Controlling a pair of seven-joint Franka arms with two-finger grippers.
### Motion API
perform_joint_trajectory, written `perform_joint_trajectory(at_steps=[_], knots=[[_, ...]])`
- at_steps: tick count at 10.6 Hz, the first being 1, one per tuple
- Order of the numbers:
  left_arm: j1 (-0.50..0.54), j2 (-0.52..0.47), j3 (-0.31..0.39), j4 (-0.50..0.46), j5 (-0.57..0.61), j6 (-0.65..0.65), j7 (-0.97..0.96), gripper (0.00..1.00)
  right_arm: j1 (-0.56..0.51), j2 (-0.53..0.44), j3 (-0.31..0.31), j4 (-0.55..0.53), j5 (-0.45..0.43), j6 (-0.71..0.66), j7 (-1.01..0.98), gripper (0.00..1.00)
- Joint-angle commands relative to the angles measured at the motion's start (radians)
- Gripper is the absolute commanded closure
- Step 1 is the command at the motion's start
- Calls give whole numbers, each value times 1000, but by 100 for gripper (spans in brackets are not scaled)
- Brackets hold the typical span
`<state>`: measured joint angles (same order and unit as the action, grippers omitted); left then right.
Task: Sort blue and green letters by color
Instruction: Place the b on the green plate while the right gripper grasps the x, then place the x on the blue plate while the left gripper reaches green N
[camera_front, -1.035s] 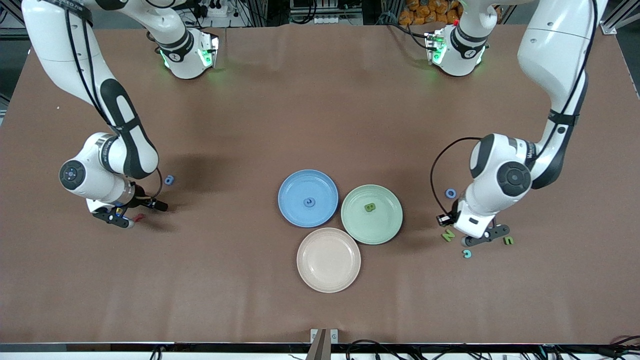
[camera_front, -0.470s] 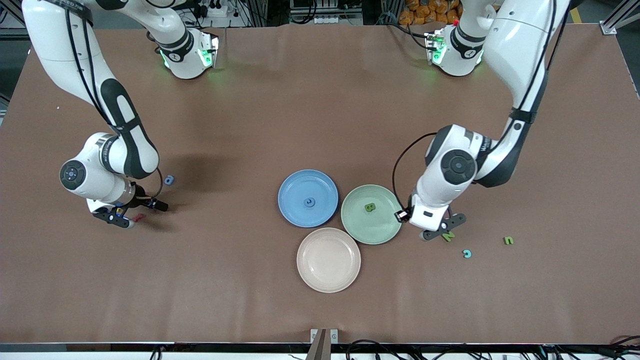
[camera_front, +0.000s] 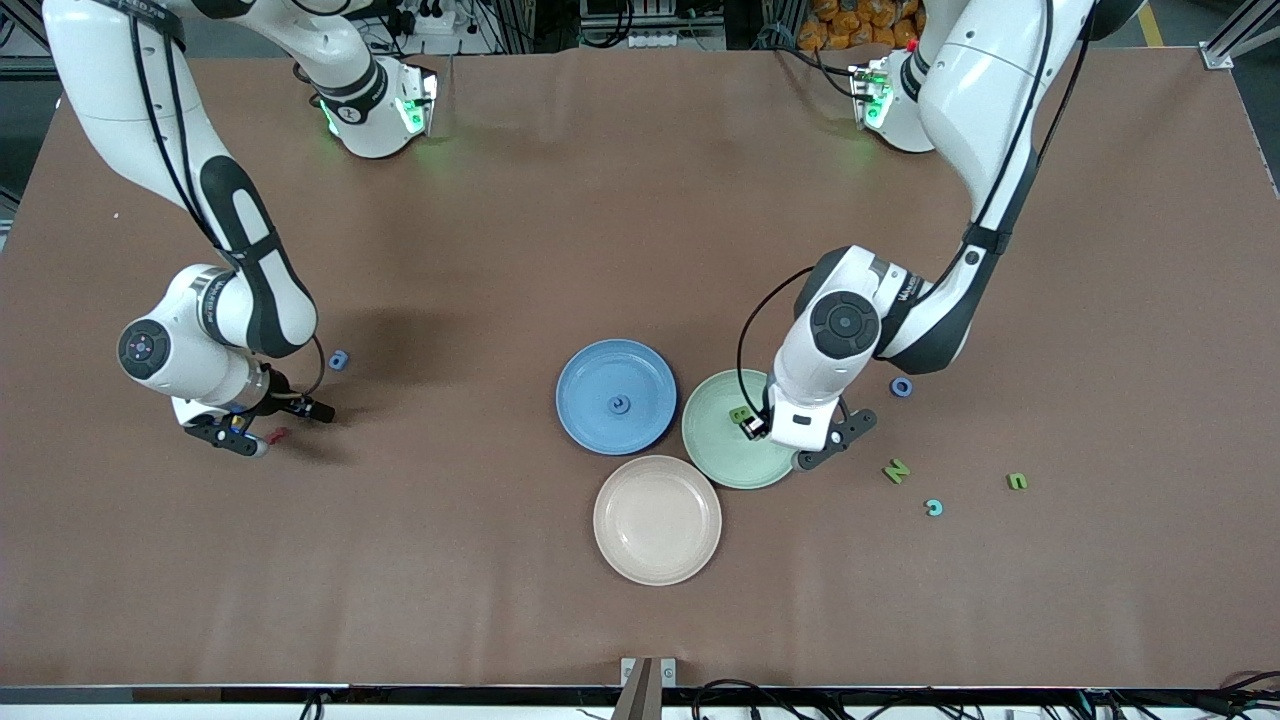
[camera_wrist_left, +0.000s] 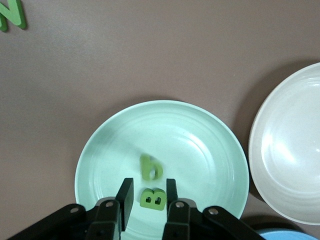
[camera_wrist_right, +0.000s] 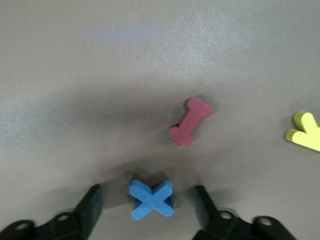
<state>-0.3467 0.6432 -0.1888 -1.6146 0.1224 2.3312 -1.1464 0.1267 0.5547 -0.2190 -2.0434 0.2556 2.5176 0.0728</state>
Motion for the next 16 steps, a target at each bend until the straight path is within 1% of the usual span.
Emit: perform_joint_trajectory(at_steps=[1,4,6,8,9,13,14,16], knots=[[-2,18,17,35,0,-20,-15,0,4,-27,0,-23,11,-5,7,100],[75,9,17,35,2,-79,-1,0,8,-50,3,-32,11,-37,28,100],[138,7,17,38,2,-122,42,0,53,-64,3,-26,13,-66,115,100],[188,7,17,38,3,-147,45,0,132,-65,4,-17,13,-65,259,100],[202,10,17,38,3,-148,45,0,183,-62,4,-3,13,-65,365,100],[267,42,17,56,0,-147,66,0,367,-36,15,81,14,-66,755,100],[274,55,17,67,0,-147,77,0,395,-30,47,109,16,-66,862,100],[290,85,17,90,-1,-145,82,0,404,-13,125,191,21,-68,1043,100]])
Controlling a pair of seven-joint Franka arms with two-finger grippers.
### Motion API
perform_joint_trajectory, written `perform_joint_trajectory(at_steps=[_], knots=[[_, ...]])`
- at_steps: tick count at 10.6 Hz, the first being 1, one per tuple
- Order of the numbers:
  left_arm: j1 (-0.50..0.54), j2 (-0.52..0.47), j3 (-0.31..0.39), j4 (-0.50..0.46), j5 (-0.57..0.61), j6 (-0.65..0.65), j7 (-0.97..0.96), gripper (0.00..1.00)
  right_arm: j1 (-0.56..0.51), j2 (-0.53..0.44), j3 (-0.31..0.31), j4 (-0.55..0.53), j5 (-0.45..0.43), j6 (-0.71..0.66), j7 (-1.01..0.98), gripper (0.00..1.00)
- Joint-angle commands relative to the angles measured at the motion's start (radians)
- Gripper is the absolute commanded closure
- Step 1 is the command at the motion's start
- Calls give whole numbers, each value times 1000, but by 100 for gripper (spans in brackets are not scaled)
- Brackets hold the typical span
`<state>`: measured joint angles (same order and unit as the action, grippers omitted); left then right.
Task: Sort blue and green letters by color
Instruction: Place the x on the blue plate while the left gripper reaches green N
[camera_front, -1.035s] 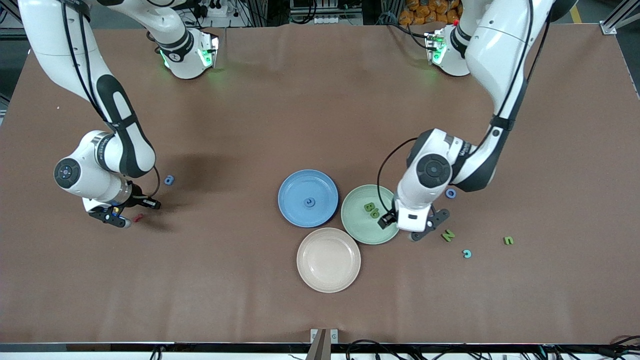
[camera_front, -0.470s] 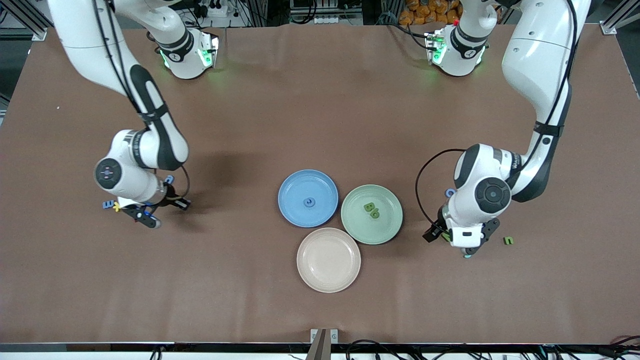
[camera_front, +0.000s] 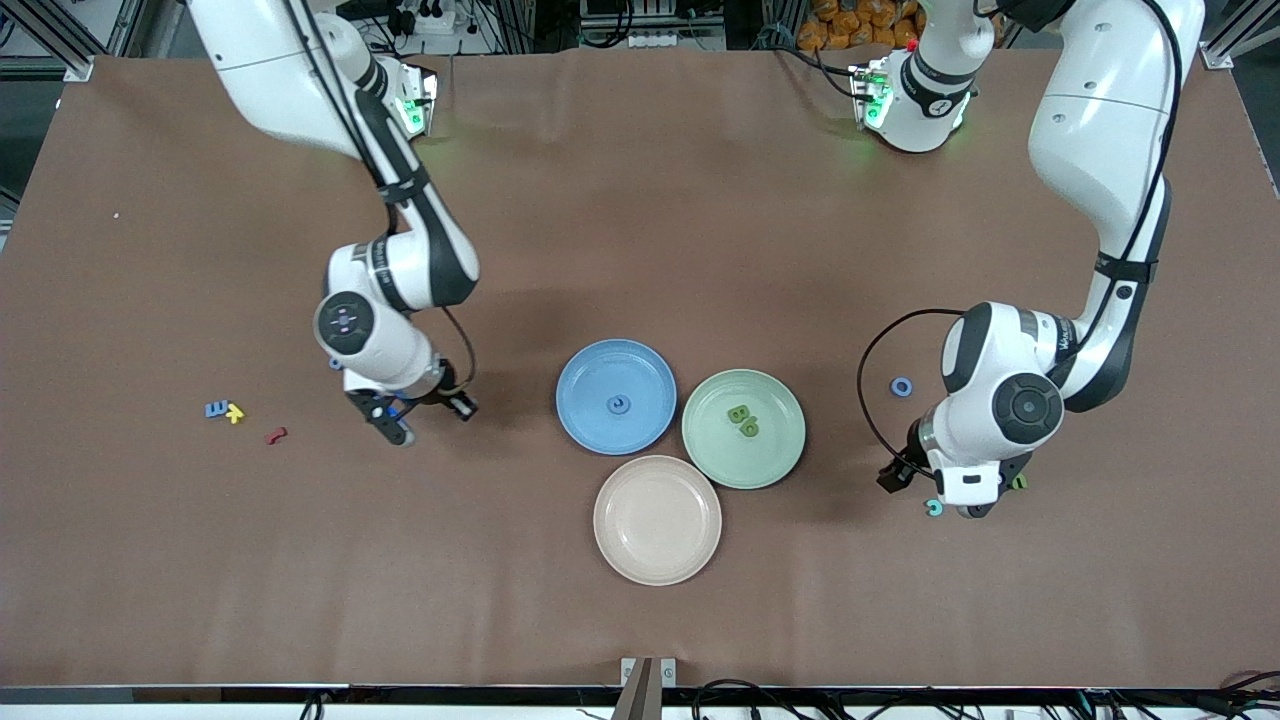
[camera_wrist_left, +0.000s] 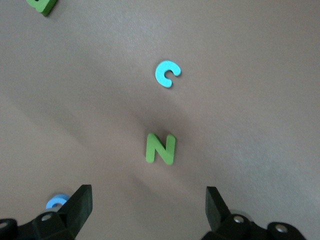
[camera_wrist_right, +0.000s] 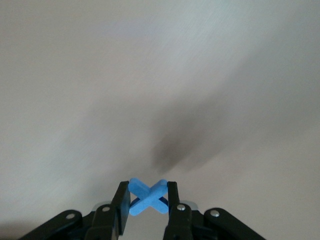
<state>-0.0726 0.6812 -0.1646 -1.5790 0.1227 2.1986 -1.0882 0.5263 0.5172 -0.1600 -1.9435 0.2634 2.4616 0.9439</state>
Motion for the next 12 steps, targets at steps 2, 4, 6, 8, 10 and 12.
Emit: perform_joint_trajectory(at_steps=[2,4,6,8,10,12], knots=[[17,76,-7,77,-3,-5,31,0,7,55,129,171,13,-10,300,100],[16,101,-7,99,-3,7,34,0,33,81,145,242,14,-10,366,100],[16,118,-7,100,-2,39,36,0,79,131,145,308,14,-1,424,91],[14,129,-7,100,-2,68,37,0,109,139,145,310,10,-10,441,11],[14,141,-7,100,0,90,40,0,118,141,142,301,4,-21,440,0],[14,153,-7,96,11,122,37,0,103,139,136,298,-27,-35,426,0]])
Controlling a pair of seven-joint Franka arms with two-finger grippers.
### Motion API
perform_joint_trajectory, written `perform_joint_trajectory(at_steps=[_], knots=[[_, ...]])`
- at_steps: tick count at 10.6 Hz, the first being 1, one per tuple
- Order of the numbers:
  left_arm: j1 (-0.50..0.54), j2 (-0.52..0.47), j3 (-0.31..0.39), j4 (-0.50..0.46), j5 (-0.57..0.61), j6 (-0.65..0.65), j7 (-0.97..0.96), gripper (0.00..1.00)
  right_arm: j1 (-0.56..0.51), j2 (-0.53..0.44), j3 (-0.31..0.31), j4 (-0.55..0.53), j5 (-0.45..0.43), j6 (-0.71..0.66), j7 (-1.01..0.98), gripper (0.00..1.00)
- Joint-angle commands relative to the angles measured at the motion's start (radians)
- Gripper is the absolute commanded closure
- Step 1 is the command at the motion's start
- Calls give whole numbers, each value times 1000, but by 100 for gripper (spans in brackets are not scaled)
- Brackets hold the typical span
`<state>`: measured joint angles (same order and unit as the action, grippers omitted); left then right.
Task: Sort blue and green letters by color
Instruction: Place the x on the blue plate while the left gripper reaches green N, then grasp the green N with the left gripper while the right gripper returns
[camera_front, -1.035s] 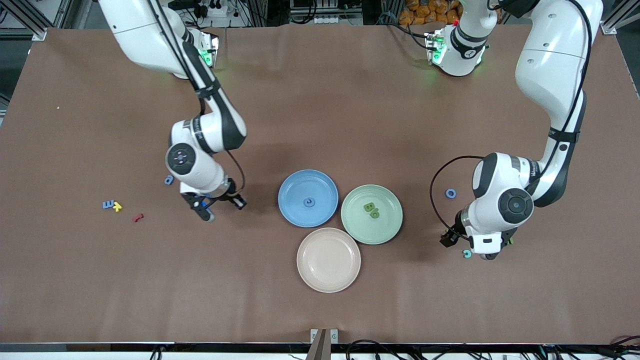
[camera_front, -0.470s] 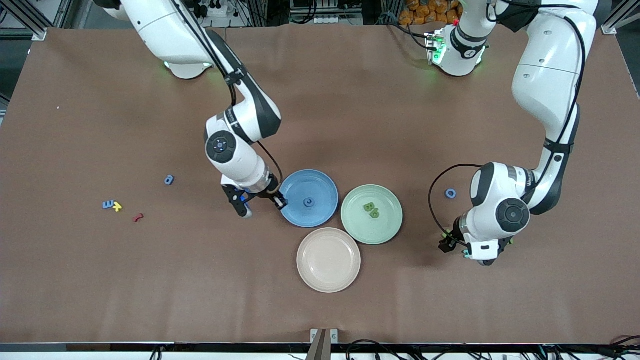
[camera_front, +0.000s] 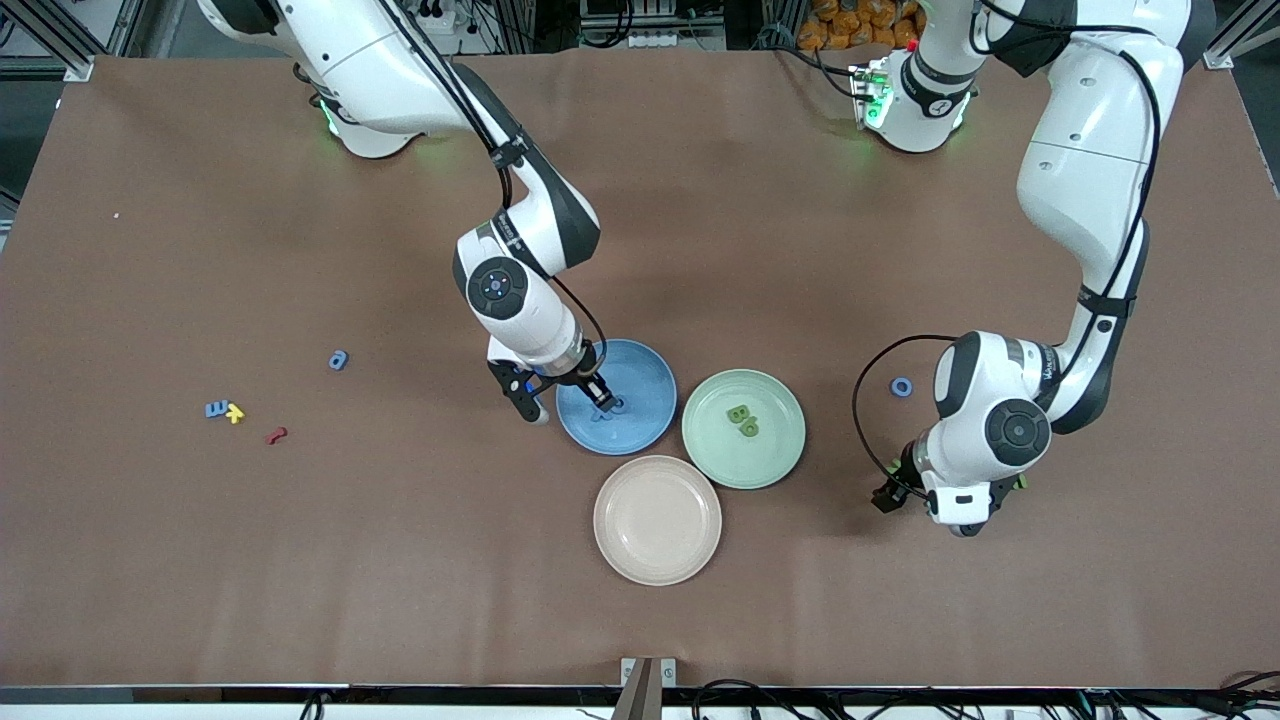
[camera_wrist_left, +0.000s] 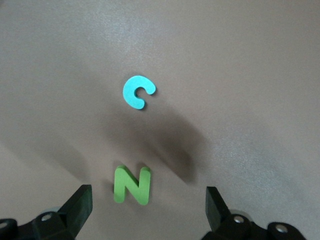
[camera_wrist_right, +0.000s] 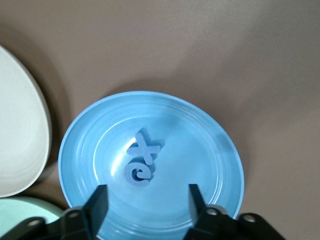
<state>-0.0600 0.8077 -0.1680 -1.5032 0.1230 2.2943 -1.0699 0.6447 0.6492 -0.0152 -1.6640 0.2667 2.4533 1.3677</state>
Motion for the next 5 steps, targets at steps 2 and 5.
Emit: perform_joint_trajectory(at_steps=[2,5], knots=[[2,31,-4,14,20,48,4,11,-90,-6,-9,-23,-81,-83,-141,0],[3,28,-5,15,20,48,7,92,-192,-65,-11,-132,-84,-86,-411,0]])
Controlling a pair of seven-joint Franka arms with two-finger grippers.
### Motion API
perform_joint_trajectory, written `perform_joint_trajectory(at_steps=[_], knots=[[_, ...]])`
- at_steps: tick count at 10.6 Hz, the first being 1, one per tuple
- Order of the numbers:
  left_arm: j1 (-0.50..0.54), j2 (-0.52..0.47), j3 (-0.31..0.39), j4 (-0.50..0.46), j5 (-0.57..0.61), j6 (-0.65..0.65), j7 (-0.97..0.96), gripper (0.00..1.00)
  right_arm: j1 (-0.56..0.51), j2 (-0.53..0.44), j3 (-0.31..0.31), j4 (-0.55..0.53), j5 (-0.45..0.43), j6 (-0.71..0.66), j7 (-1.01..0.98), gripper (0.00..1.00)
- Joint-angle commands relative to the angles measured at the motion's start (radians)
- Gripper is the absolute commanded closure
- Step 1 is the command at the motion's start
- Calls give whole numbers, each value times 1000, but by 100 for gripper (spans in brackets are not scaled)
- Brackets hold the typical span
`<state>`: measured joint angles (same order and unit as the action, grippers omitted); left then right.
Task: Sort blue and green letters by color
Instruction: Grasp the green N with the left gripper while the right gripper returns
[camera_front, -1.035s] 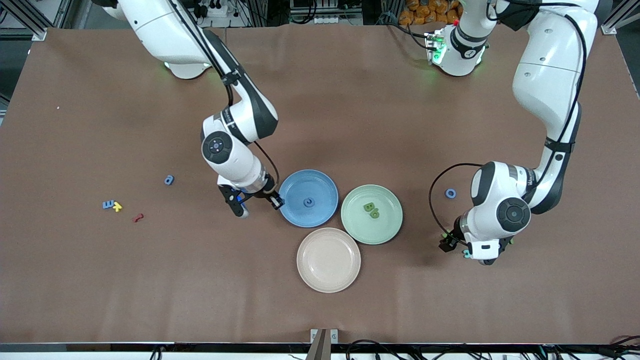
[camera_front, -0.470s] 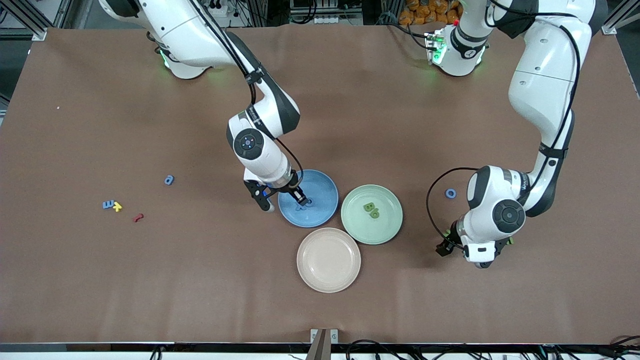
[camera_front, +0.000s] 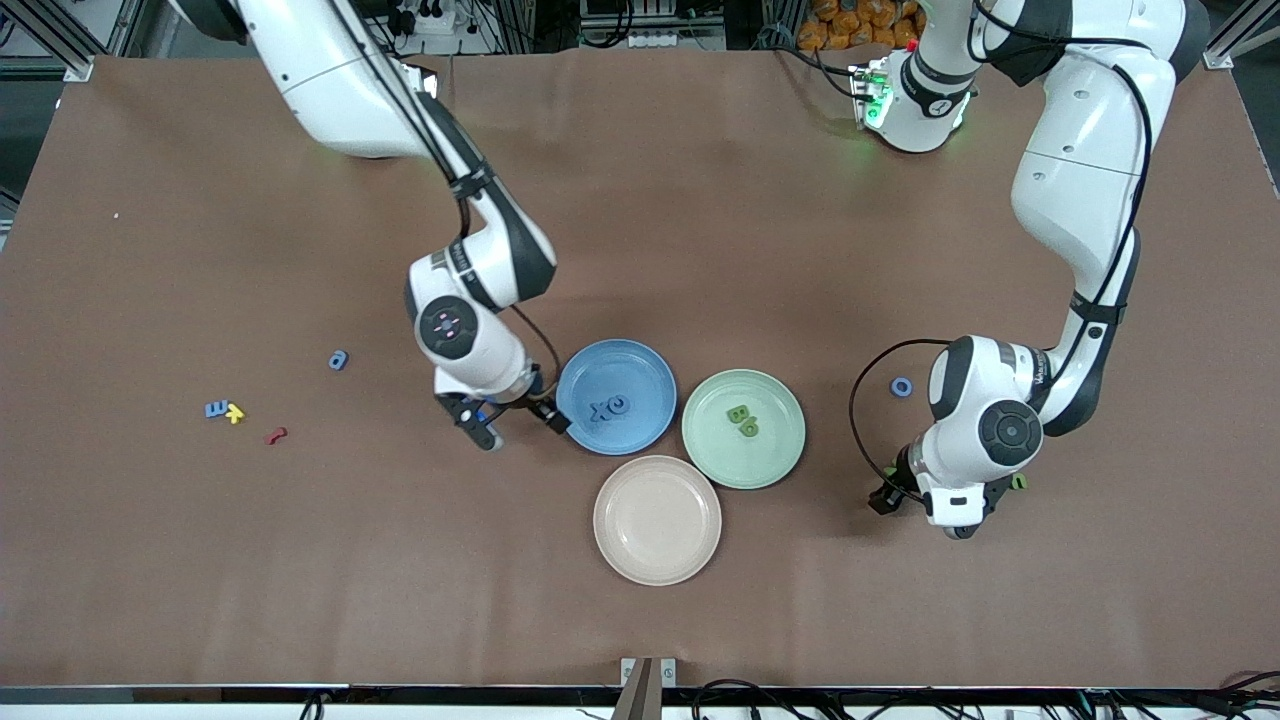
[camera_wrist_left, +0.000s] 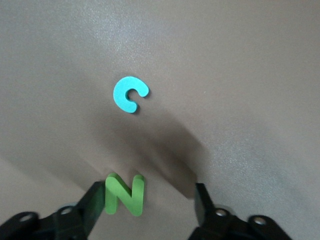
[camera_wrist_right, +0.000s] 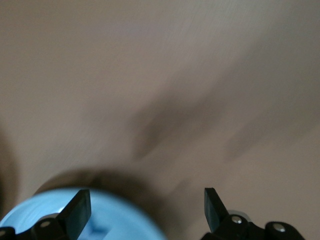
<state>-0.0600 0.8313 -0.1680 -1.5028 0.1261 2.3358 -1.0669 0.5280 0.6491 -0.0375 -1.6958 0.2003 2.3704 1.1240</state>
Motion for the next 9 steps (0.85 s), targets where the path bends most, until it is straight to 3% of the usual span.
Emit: perform_joint_trajectory(at_steps=[1,3,6,9], knots=[[3,5,-5,13,18,7,5,100,-121,-103,13,-161,-18,6,-281,0],[2,5,-4,13,20,7,7,100,-161,-192,11,-266,-22,6,-398,0],[2,0,-4,15,18,7,5,100,-172,-279,-47,-413,-137,24,-482,0],[2,-17,-4,18,20,2,15,100,-285,-350,-45,-547,-137,108,-682,0]])
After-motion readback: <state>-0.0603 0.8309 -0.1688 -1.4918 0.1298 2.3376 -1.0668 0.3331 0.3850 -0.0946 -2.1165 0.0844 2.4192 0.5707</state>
